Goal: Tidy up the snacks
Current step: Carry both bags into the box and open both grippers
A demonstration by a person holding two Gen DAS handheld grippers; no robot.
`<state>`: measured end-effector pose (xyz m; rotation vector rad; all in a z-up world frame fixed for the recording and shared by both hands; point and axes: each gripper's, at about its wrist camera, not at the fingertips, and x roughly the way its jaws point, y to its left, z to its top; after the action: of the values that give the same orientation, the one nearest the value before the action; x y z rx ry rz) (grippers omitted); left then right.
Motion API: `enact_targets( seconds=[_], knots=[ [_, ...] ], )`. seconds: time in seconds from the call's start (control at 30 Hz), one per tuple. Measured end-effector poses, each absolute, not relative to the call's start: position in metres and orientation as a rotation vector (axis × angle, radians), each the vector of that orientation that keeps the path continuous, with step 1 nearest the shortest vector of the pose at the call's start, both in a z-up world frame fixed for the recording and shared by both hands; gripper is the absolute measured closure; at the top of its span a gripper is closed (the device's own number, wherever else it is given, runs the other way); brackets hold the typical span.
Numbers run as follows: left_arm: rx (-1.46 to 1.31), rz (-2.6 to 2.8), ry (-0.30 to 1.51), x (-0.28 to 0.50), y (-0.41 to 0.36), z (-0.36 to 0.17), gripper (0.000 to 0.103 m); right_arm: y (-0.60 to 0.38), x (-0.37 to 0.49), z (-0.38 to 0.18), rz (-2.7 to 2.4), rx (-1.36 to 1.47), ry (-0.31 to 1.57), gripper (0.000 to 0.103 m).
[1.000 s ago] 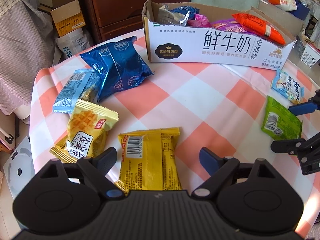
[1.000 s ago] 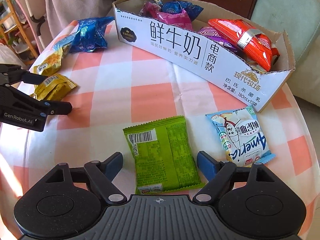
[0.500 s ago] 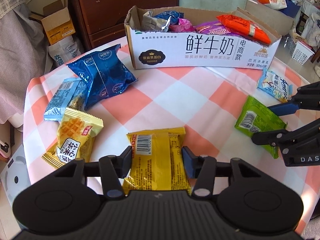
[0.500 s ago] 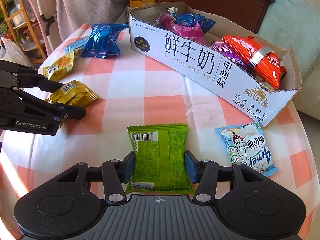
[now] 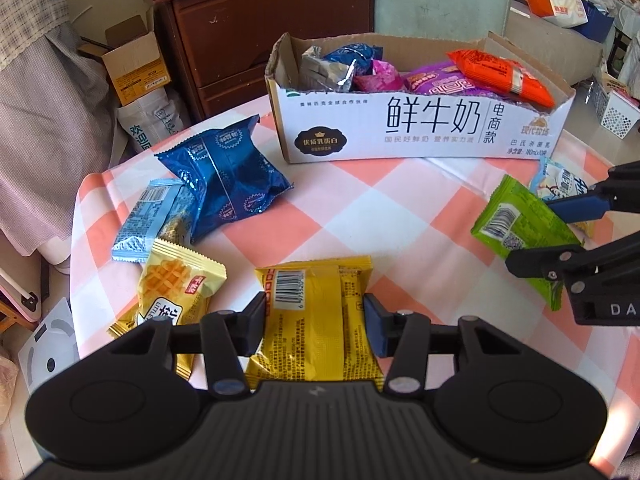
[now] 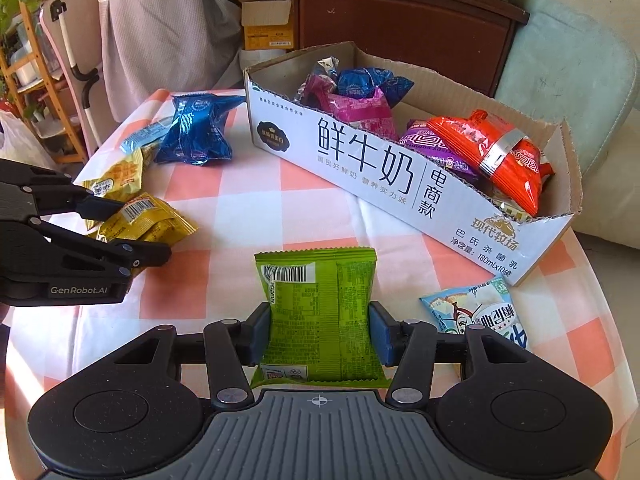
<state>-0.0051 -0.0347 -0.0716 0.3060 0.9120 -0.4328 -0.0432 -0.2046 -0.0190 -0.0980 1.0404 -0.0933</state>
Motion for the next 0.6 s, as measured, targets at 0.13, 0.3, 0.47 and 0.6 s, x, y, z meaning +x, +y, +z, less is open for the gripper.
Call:
enact_targets(
  seconds=[0.13, 0.3, 0.47, 0.6],
  knots=[
    [0.304, -0.435, 0.884, -0.006, -0.039, -0.065, 0.055, -0.204, -0.042, -0.012, -0.09, -0.094, 1.01, 0.053],
    [0.302, -0.434, 0.858, -0.007, -0.043, -0.058, 0.055, -0.204, -0.042, -0.005, -0.096, -0.1, 0.979, 0.053],
    [0.288, -0.42, 0.815, -0.007, -0.043, -0.046, 0.055, -0.206, -0.043, 0.006, -0.109, -0.087, 0.935, 0.053],
    [0.294, -0.41, 0.765, -0.007, -0.044, -0.034, 0.055, -0.208, -0.044, 0.015, -0.116, -0.087, 0.895, 0.053]
  ],
)
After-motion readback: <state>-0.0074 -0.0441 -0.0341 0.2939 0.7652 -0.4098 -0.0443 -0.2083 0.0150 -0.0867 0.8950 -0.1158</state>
